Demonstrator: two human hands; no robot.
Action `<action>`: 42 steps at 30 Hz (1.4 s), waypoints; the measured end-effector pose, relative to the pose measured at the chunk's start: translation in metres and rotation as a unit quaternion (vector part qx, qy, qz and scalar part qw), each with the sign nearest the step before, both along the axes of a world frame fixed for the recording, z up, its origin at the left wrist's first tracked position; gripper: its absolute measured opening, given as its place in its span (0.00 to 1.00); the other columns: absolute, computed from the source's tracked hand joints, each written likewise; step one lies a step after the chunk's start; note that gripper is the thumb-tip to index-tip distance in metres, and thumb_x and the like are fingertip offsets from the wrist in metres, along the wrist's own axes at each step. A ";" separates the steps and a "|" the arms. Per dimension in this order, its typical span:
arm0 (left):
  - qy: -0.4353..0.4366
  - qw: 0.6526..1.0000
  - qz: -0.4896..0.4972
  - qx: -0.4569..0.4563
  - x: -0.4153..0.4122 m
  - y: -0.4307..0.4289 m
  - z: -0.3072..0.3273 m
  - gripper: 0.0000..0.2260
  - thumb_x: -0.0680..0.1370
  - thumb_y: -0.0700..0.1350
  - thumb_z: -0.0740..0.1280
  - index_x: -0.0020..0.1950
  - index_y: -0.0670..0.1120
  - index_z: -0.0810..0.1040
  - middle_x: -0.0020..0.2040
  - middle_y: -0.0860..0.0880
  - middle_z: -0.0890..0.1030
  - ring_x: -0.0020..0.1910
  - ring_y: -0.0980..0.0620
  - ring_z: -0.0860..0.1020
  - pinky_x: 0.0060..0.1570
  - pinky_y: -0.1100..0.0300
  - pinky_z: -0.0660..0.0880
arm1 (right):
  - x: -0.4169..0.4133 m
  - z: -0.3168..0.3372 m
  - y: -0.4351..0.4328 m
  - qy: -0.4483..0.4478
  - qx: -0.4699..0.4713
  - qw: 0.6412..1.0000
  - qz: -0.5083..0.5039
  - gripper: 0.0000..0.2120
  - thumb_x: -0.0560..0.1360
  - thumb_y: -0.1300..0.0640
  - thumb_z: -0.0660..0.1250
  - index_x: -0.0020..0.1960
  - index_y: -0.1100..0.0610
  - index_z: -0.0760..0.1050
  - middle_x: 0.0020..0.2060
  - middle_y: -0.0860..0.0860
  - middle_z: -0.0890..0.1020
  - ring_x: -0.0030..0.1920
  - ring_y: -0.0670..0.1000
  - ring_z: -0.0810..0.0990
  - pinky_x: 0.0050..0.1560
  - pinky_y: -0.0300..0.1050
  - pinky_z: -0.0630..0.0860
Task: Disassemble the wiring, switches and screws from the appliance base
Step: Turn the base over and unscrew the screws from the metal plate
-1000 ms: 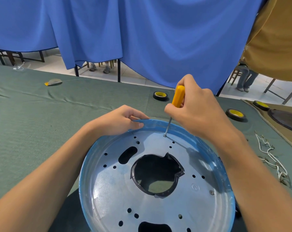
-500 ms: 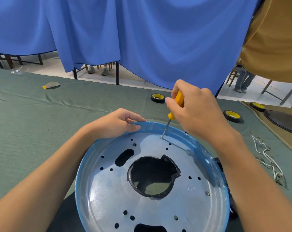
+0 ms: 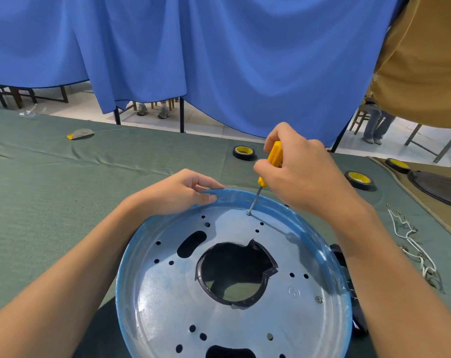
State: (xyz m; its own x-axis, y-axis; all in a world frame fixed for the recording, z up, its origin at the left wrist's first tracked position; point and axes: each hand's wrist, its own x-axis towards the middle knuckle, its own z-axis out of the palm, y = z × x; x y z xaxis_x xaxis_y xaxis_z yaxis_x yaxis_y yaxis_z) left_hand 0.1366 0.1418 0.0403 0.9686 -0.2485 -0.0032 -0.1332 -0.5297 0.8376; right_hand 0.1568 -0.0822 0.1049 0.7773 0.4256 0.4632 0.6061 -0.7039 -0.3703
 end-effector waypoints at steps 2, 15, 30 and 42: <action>0.002 1.000 -0.001 -0.002 0.001 0.000 0.000 0.13 0.81 0.41 0.63 0.59 0.55 0.81 0.53 0.53 0.85 0.53 0.52 0.83 0.55 0.53 0.78 | 0.001 -0.001 0.000 -0.021 -0.005 0.999 -0.025 0.16 0.76 0.39 0.61 0.45 0.52 0.69 0.34 0.50 0.76 0.38 0.54 0.76 0.40 0.55 0.77; 0.004 1.000 0.009 -0.003 0.000 -0.001 0.001 0.12 0.81 0.40 0.63 0.62 0.51 0.80 0.53 0.52 0.85 0.53 0.51 0.83 0.58 0.50 0.78 | 0.001 -0.004 0.001 -0.037 0.012 0.999 0.002 0.18 0.76 0.38 0.63 0.46 0.52 0.67 0.33 0.50 0.76 0.34 0.51 0.76 0.35 0.52 0.76; 0.007 1.000 0.009 -0.012 0.000 0.000 0.000 0.12 0.81 0.40 0.64 0.58 0.55 0.81 0.52 0.51 0.85 0.52 0.50 0.83 0.56 0.51 0.79 | 0.004 -0.005 -0.001 -0.044 0.010 0.999 0.004 0.13 0.77 0.44 0.64 0.49 0.52 0.67 0.34 0.51 0.76 0.38 0.58 0.77 0.40 0.58 0.78; 0.008 1.000 0.009 -0.013 0.000 0.000 0.000 0.12 0.81 0.40 0.64 0.60 0.53 0.80 0.53 0.50 0.85 0.52 0.50 0.83 0.58 0.49 0.78 | -0.002 -0.003 0.002 -0.035 0.013 0.999 -0.009 0.20 0.75 0.36 0.62 0.41 0.53 0.68 0.32 0.51 0.75 0.37 0.55 0.76 0.37 0.51 0.74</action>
